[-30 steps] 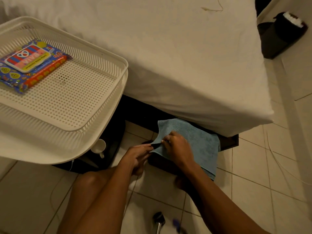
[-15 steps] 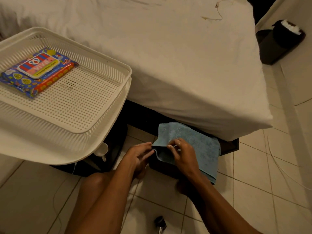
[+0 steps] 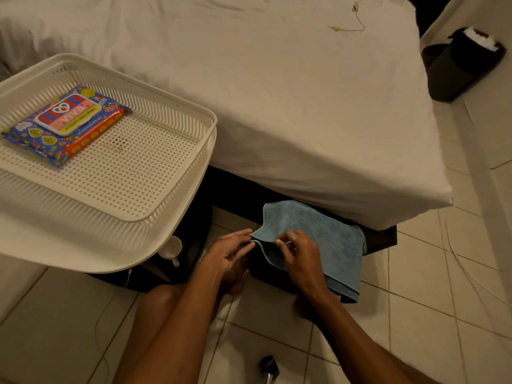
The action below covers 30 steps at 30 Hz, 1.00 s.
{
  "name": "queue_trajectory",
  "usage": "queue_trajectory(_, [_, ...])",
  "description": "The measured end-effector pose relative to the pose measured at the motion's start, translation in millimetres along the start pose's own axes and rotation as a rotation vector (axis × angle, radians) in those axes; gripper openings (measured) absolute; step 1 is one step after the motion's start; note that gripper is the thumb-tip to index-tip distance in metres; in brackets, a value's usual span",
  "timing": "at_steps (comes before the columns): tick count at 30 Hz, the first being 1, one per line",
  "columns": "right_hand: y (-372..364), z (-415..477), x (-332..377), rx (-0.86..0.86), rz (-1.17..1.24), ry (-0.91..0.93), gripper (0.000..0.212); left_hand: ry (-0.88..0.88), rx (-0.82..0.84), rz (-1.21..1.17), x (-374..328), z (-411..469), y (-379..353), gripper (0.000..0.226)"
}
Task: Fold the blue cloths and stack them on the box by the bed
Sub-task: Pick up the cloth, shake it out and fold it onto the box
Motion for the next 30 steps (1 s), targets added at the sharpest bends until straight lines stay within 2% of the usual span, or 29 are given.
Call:
queue_trajectory(16, [-2.4,0.3,0.7,0.044,0.000,0.084,0.010,-0.005,-0.065,0.037,-4.7,-3.1,0.6,0.031])
queue_trajectory(25, [-3.3,-3.3,1.9,0.058,-0.023,0.110,0.010,0.015,-0.079,0.042,-4.5,-18.1,-0.6,0.017])
queue_trajectory(28, [-6.3,-4.8,1.8,0.066,-0.041,0.119,0.009,-0.009,-0.046,0.059,-5.1,-26.0,-3.6,0.003])
queue_trajectory(30, [-10.5,-5.3,0.3,0.108,-0.063,0.114,0.012,-0.035,-0.056,0.075,-6.7,-28.6,-2.3,0.010])
Point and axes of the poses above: each hand's wrist, its own z-axis towards the middle knuckle, its own y-axis out of the back of the hand, x = y × z, the point moved 9 cm from there along z, towards the middle knuckle, and after that the axes turned 14 degrees about -x, right-handed, at the moved point
